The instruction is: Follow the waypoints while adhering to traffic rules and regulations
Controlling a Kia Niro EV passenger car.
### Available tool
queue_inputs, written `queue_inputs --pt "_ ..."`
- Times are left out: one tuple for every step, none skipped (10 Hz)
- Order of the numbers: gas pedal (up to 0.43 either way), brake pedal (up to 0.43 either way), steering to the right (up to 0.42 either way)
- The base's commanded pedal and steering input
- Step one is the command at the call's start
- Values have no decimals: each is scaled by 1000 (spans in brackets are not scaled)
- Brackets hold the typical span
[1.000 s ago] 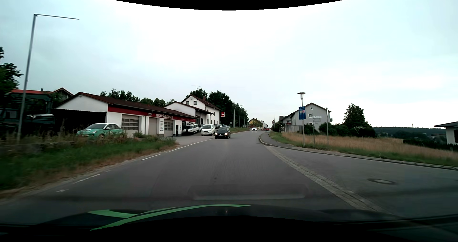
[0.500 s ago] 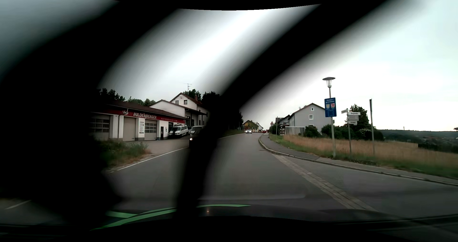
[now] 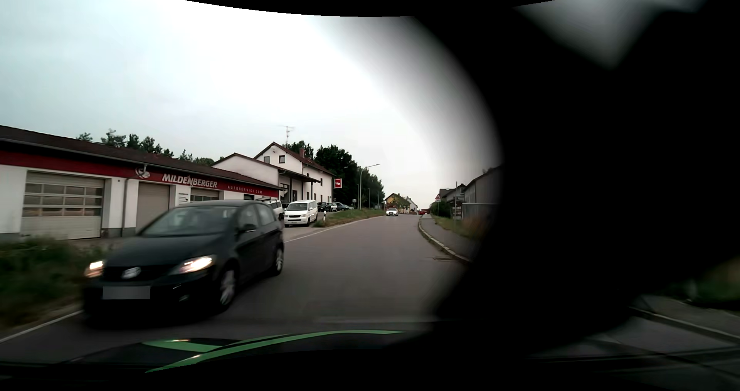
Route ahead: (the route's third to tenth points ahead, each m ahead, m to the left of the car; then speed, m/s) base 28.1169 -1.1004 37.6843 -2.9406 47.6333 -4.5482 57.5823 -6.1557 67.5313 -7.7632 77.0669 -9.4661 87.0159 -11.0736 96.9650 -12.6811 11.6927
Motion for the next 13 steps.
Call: queue_inputs --pt "110 0 21" --pt "110 0 22" --pt "110 0 23" --pt "110 0 22" --pt "118 0 22" --pt "118 0 22" --pt "118 0 23" --pt "118 0 22" --pt "118 0 23" --pt "118 0 23" --pt "118 0 23" --pt "130 0 23" --pt "130 0 23"
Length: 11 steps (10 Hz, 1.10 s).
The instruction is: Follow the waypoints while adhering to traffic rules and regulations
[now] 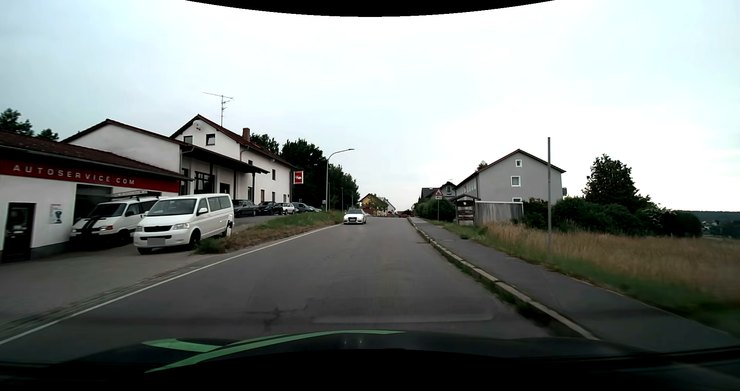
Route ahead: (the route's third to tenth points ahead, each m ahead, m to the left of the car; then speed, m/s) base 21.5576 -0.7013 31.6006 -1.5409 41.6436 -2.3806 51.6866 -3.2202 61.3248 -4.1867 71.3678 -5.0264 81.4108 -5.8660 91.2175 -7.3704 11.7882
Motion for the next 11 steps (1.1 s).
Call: queue_inputs --pt "130 0 23" --pt "130 0 23" --pt "138 0 22" --pt "138 0 22" --pt "138 0 21" --pt "150 0 20" --pt "150 0 18" --pt "150 0 17" --pt "150 0 15" --pt "150 0 15" --pt "150 0 14"
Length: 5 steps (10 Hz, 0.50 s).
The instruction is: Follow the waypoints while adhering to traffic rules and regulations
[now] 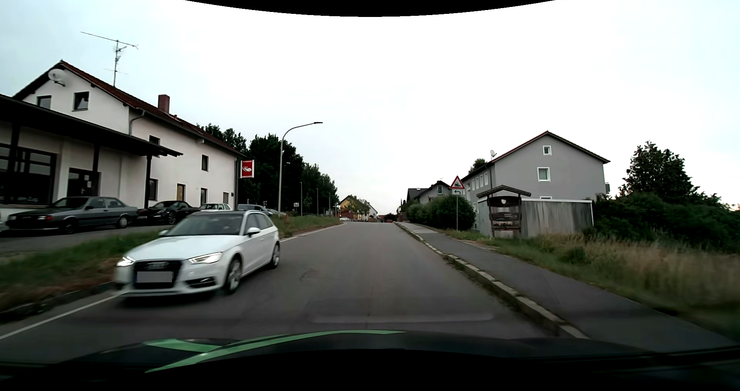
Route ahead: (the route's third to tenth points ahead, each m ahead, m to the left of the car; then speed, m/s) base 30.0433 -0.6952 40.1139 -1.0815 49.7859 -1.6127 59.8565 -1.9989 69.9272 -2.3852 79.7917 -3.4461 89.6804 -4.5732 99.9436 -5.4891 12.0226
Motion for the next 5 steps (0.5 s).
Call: queue_inputs --pt "150 0 12" --pt "150 0 11" --pt "150 0 10" --pt "150 0 8" --pt "150 0 7"
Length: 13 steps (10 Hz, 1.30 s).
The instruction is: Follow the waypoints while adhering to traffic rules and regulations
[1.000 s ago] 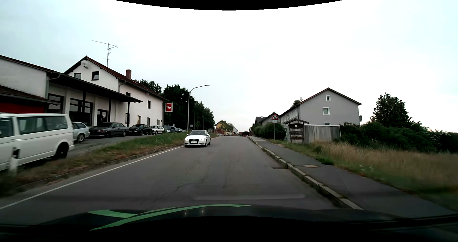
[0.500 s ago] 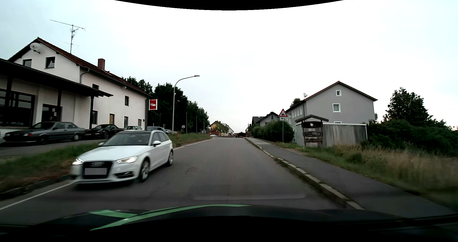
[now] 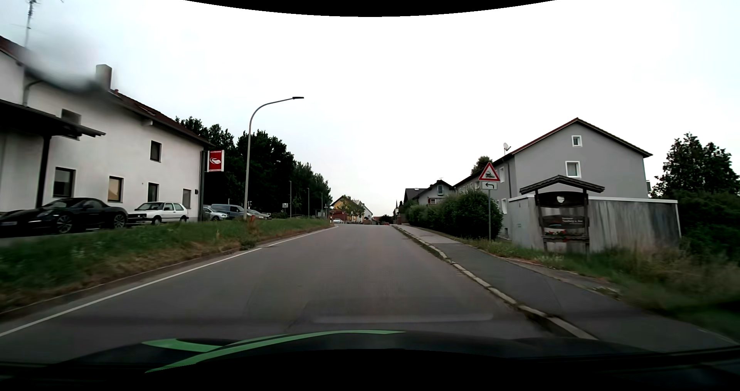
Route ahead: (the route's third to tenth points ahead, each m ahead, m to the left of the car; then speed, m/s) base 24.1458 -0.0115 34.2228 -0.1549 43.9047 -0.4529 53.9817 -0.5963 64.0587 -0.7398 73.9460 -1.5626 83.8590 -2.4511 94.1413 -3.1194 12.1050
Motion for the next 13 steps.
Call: queue_inputs --pt "150 0 6" --pt "150 0 6" --pt "150 0 6" --pt "150 0 6" --pt "150 0 6" --pt "138 0 5" --pt "138 0 5" --pt "138 0 5" --pt "138 0 5" --pt "138 0 5" --pt "138 0 5" --pt "138 0 5" --pt "138 0 5"
